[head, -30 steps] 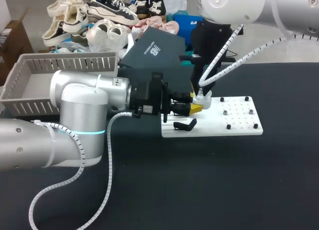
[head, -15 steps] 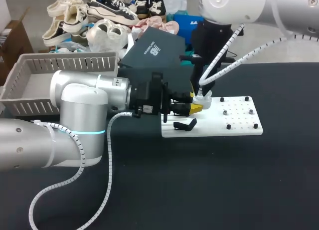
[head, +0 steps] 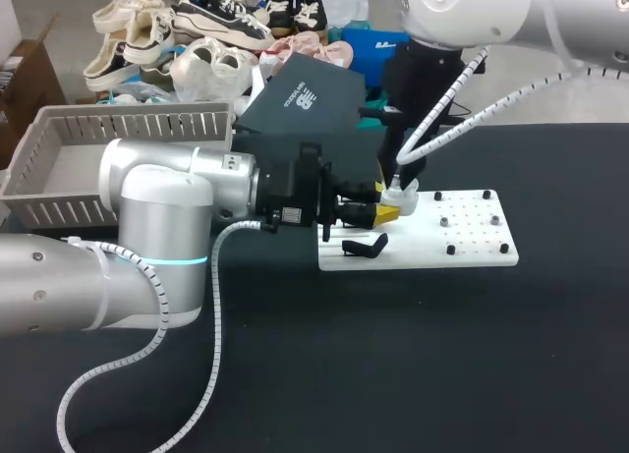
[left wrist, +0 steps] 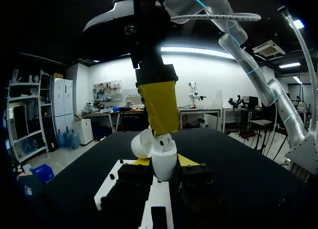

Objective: Pick up each earbud case from the left stands, insert the matching earbuds, close the lid, and place the case in the box.

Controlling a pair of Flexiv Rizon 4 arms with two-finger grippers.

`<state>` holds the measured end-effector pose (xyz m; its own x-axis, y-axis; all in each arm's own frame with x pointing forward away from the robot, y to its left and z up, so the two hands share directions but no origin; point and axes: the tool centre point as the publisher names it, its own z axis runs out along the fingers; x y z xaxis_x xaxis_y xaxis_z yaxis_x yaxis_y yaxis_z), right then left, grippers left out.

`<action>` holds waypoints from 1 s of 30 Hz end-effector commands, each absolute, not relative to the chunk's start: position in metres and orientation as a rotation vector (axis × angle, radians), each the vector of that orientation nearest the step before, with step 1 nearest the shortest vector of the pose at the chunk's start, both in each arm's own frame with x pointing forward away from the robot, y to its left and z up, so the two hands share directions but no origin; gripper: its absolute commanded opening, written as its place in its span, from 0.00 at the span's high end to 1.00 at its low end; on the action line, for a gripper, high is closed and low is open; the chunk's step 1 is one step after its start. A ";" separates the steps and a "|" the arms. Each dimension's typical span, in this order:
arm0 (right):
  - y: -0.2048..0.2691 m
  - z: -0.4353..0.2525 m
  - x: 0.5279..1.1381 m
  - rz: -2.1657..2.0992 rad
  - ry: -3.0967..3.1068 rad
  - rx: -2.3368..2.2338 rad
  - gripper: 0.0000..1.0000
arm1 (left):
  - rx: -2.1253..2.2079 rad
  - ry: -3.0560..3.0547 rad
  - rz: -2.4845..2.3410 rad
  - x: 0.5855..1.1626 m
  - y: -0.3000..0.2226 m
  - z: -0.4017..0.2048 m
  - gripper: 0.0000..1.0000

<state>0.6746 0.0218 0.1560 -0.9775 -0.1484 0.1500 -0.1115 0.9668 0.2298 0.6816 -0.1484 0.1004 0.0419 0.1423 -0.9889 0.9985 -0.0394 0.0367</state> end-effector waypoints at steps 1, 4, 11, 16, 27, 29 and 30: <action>0.018 0.155 0.673 -0.344 -2.956 0.194 1.00 | 1.365 1.264 -1.140 0.684 -0.148 0.100 1.00; 0.016 0.155 0.672 -0.361 -2.956 0.189 1.00 | 1.365 1.264 -1.140 0.684 -0.148 0.100 1.00; 0.013 0.158 0.671 -0.407 -2.961 0.179 1.00 | 1.365 1.264 -1.140 0.684 -0.148 0.100 1.00; 0.008 0.176 0.672 -0.496 -2.992 0.160 1.00 | 1.365 1.264 -1.140 0.684 -0.148 0.100 1.00; 0.005 0.197 0.667 -0.626 -3.029 0.175 1.00 | 1.365 1.264 -1.140 0.684 -0.148 0.100 1.00; 0.006 0.196 0.666 -0.629 -3.026 0.184 1.00 | 1.365 1.264 -1.140 0.684 -0.148 0.100 1.00; 0.007 0.195 0.665 -0.627 -3.024 0.204 1.00 | 1.365 1.264 -1.140 0.684 -0.148 0.100 1.00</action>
